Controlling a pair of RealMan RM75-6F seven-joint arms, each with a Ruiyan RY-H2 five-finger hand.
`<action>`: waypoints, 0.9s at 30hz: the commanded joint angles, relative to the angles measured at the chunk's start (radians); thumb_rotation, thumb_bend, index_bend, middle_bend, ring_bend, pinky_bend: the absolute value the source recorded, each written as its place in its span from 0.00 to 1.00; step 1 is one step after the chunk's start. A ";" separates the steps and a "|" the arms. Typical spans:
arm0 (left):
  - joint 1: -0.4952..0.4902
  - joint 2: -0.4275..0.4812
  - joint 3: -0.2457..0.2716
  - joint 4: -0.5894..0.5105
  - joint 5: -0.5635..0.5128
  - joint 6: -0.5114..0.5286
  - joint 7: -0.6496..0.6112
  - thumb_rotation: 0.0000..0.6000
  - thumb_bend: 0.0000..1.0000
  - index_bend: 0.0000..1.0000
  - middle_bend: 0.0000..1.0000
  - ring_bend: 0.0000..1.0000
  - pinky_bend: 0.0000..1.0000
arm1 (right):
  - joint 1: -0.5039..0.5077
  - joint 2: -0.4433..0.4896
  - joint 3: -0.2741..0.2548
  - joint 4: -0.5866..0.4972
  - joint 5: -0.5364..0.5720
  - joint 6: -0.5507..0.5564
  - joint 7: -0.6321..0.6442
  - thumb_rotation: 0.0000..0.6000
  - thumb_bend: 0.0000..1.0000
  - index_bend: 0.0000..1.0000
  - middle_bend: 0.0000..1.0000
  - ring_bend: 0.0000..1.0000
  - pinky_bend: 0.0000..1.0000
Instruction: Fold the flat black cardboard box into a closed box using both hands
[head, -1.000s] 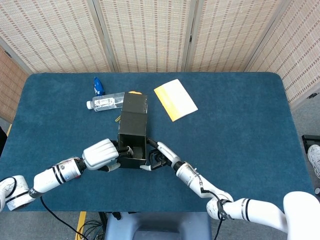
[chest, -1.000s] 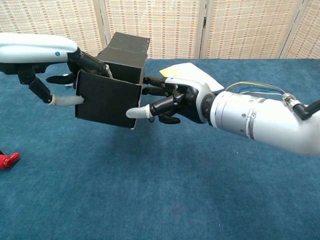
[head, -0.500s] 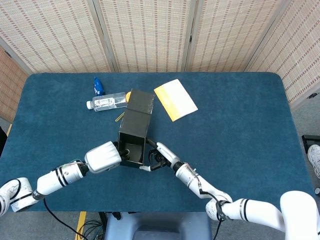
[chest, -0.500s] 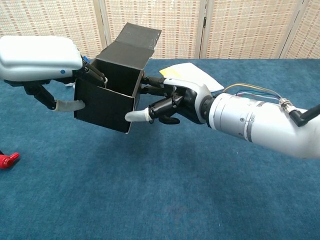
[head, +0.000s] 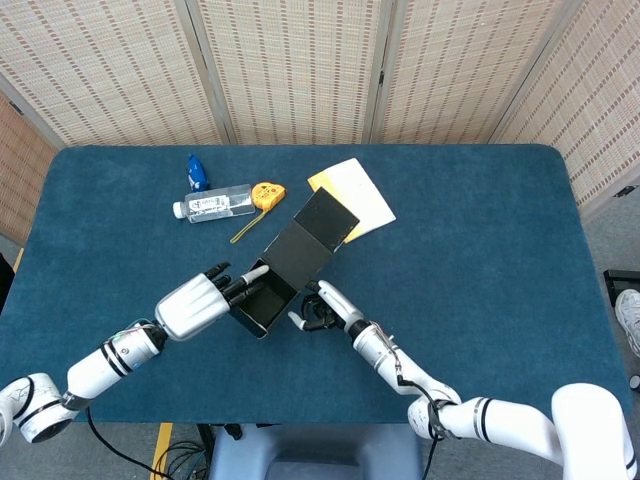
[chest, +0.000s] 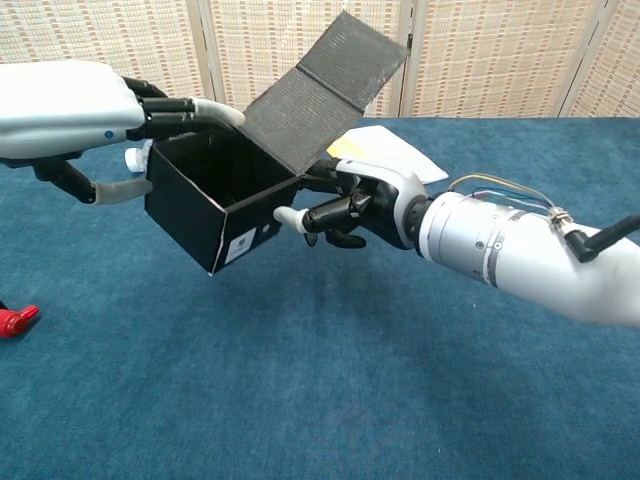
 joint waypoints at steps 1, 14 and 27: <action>0.033 0.007 -0.011 -0.031 -0.050 0.002 0.042 1.00 0.45 0.01 0.03 0.34 0.21 | 0.004 -0.008 0.000 0.019 0.012 -0.009 -0.004 1.00 0.43 0.19 0.37 0.67 0.93; 0.117 0.030 -0.016 -0.092 -0.179 0.034 0.054 1.00 0.36 0.00 0.00 0.31 0.21 | 0.024 -0.027 0.004 0.084 0.058 -0.063 -0.028 1.00 0.43 0.19 0.37 0.67 0.93; 0.192 0.119 -0.047 -0.162 -0.336 0.018 -0.352 1.00 0.26 0.00 0.00 0.15 0.21 | 0.001 0.055 0.004 0.011 0.067 -0.053 -0.081 1.00 0.35 0.06 0.32 0.65 0.93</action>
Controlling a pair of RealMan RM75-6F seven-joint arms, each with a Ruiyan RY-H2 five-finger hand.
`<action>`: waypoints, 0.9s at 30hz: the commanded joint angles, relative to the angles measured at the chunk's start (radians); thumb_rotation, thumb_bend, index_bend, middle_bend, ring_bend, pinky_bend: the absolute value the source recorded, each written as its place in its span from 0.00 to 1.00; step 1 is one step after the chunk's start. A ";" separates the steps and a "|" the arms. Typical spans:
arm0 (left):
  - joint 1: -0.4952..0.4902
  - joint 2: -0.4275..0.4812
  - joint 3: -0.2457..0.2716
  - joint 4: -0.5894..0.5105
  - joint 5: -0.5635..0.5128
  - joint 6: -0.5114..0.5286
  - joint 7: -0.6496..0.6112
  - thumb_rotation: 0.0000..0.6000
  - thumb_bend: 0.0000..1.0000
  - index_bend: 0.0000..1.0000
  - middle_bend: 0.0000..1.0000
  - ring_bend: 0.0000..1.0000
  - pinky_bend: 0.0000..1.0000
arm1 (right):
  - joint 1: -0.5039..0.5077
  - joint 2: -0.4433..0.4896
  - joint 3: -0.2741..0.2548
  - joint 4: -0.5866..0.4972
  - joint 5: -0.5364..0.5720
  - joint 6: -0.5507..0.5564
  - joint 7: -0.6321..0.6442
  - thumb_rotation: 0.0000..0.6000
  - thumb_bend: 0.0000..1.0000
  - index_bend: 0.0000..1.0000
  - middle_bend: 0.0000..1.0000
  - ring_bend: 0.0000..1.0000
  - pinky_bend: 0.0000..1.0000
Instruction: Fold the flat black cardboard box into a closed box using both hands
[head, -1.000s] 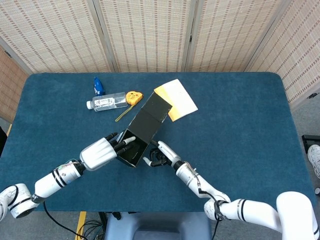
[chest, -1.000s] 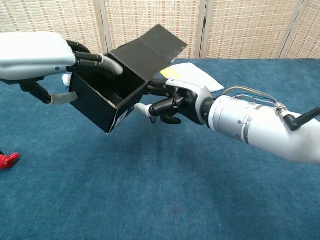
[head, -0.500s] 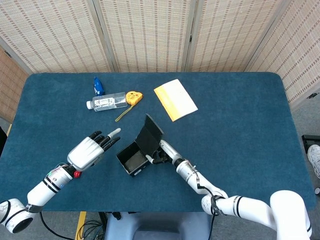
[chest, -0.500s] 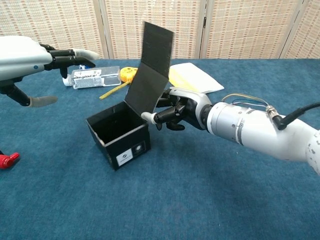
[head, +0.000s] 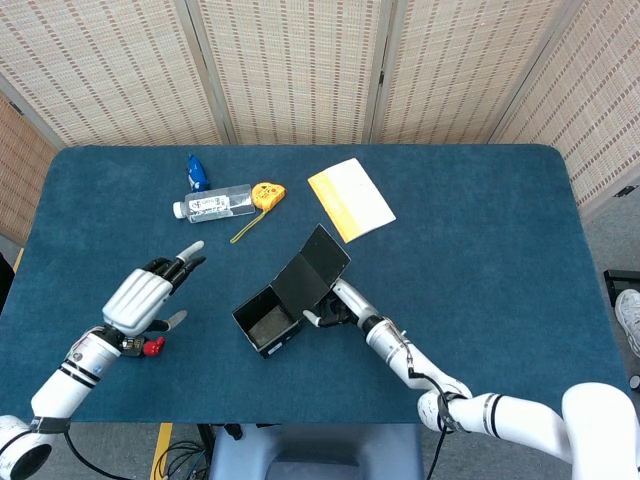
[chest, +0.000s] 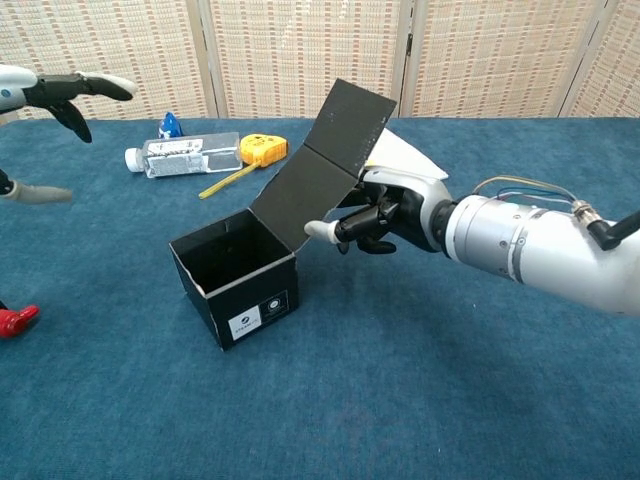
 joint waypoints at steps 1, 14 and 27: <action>0.031 0.042 -0.010 -0.017 -0.040 -0.012 -0.154 1.00 0.25 0.00 0.00 0.14 0.21 | 0.018 0.006 0.018 0.008 0.013 -0.003 -0.032 1.00 0.34 0.06 0.32 0.65 0.93; 0.022 0.080 0.000 0.019 -0.019 -0.109 -0.385 1.00 0.25 0.00 0.00 0.12 0.21 | 0.184 -0.048 0.128 0.137 0.162 -0.074 -0.168 1.00 0.35 0.06 0.33 0.65 0.93; -0.038 0.042 0.018 0.130 0.038 -0.222 -0.585 1.00 0.25 0.00 0.00 0.12 0.21 | 0.126 0.092 0.060 -0.017 0.277 -0.127 -0.225 1.00 0.11 0.00 0.32 0.65 0.93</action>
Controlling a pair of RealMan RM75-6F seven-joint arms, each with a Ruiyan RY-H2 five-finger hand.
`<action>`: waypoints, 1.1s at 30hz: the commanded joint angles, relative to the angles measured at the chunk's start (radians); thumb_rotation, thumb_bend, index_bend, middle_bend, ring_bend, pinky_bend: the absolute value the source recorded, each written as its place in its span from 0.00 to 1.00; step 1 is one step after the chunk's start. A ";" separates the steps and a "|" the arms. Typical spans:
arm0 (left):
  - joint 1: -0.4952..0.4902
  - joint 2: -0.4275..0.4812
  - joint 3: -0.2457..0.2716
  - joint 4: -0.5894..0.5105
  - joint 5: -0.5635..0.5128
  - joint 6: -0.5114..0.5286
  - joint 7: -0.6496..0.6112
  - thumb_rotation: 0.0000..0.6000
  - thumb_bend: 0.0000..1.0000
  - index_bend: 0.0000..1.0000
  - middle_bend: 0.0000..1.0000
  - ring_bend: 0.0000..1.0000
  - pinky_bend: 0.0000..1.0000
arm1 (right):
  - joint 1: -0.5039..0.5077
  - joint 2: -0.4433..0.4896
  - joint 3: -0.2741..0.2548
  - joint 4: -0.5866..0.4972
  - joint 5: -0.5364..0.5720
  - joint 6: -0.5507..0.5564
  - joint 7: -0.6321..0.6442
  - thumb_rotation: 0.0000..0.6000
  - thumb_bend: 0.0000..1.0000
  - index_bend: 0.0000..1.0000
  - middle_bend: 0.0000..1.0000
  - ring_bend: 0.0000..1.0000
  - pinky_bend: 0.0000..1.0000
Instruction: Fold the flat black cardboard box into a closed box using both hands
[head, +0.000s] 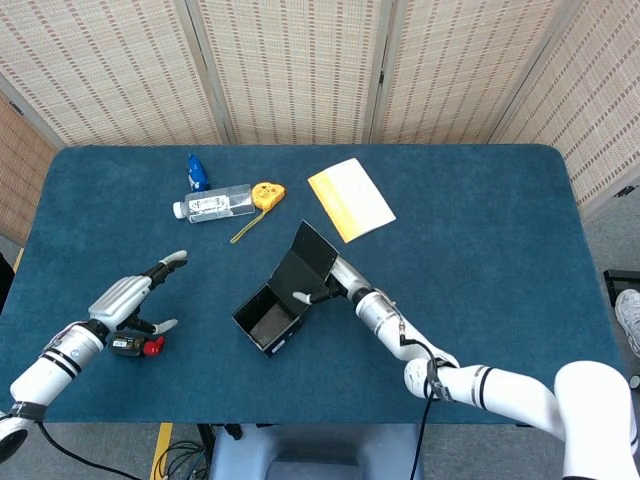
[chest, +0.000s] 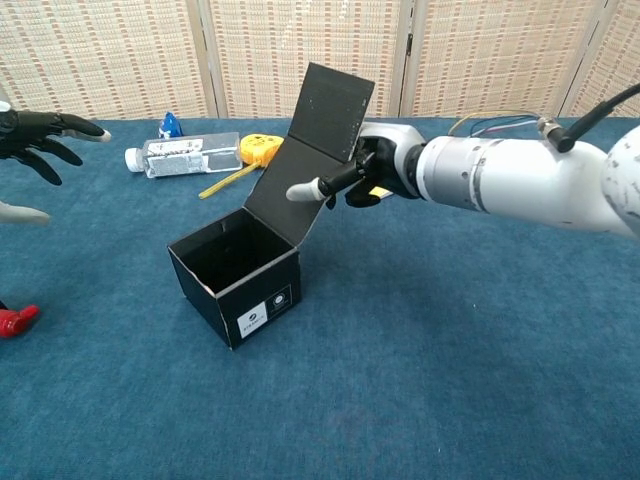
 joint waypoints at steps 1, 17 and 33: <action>-0.004 -0.011 0.000 0.014 0.001 -0.001 -0.003 1.00 0.25 0.00 0.00 0.12 0.21 | -0.016 0.057 -0.038 -0.053 0.029 -0.022 -0.038 1.00 0.07 0.00 0.31 0.65 0.93; 0.015 -0.007 0.011 -0.015 0.011 0.041 0.003 1.00 0.25 0.00 0.00 0.12 0.21 | 0.009 -0.017 -0.196 -0.085 0.111 0.180 -0.346 1.00 0.00 0.00 0.24 0.62 0.93; 0.022 0.000 0.033 -0.011 0.019 0.028 -0.036 1.00 0.25 0.00 0.00 0.13 0.21 | 0.049 -0.271 -0.096 0.121 0.175 0.314 -0.475 1.00 0.00 0.00 0.29 0.62 0.94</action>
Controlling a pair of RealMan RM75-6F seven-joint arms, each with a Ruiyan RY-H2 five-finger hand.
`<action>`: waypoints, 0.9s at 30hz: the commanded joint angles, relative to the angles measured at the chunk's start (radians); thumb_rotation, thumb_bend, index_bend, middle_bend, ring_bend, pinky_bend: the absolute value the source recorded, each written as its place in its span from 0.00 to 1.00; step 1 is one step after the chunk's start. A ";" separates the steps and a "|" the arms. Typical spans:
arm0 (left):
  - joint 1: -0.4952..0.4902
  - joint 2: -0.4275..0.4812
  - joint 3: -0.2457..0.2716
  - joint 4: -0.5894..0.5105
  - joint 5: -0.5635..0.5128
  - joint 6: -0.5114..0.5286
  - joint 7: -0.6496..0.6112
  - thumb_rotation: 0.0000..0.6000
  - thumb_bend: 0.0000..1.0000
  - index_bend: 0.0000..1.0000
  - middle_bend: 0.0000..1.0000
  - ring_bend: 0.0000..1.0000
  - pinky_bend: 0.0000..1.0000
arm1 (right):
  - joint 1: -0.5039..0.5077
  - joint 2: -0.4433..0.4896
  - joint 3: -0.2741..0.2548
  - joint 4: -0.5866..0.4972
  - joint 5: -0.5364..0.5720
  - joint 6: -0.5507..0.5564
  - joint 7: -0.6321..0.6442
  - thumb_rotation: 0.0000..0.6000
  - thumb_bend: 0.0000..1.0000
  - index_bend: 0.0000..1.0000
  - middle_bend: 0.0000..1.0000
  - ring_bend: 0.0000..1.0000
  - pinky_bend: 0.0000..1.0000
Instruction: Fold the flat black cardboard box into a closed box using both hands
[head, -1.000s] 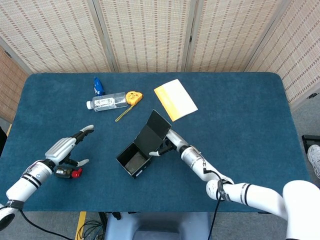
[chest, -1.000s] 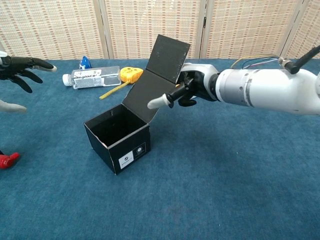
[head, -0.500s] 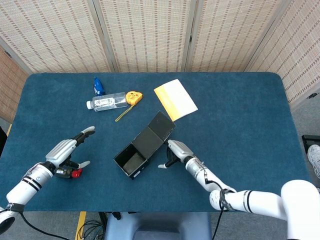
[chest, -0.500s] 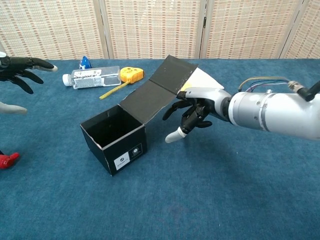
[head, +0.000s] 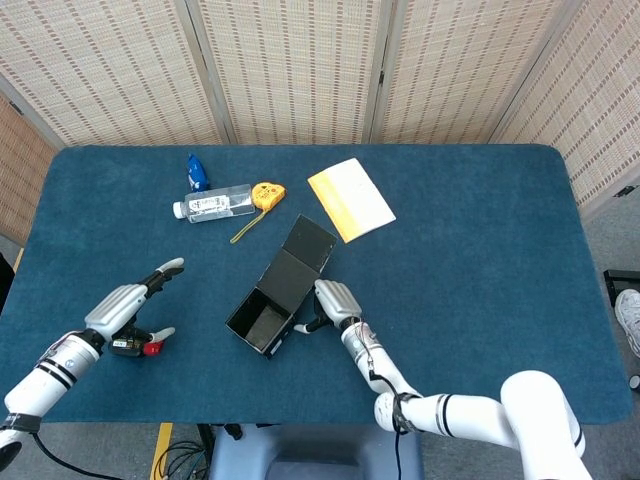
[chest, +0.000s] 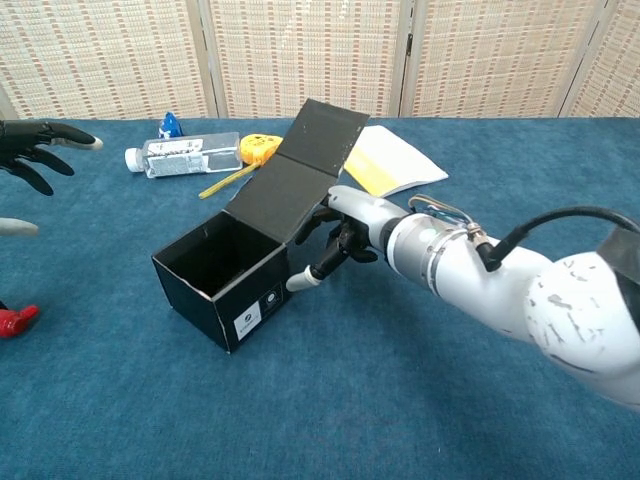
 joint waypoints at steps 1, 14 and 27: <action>-0.009 -0.006 0.002 0.008 -0.005 -0.018 -0.017 1.00 0.25 0.00 0.00 0.13 0.21 | 0.020 -0.046 0.042 0.065 -0.003 -0.008 -0.002 1.00 0.00 0.00 0.29 0.62 0.94; -0.019 -0.011 0.011 0.030 0.001 -0.041 -0.067 1.00 0.25 0.00 0.00 0.13 0.21 | 0.153 -0.188 0.209 0.352 0.001 -0.062 -0.025 1.00 0.00 0.00 0.32 0.63 0.94; -0.029 -0.112 0.005 0.115 -0.013 -0.053 -0.168 1.00 0.20 0.00 0.00 0.34 0.38 | -0.053 0.149 0.187 -0.171 0.053 0.023 -0.092 1.00 0.00 0.00 0.32 0.63 0.94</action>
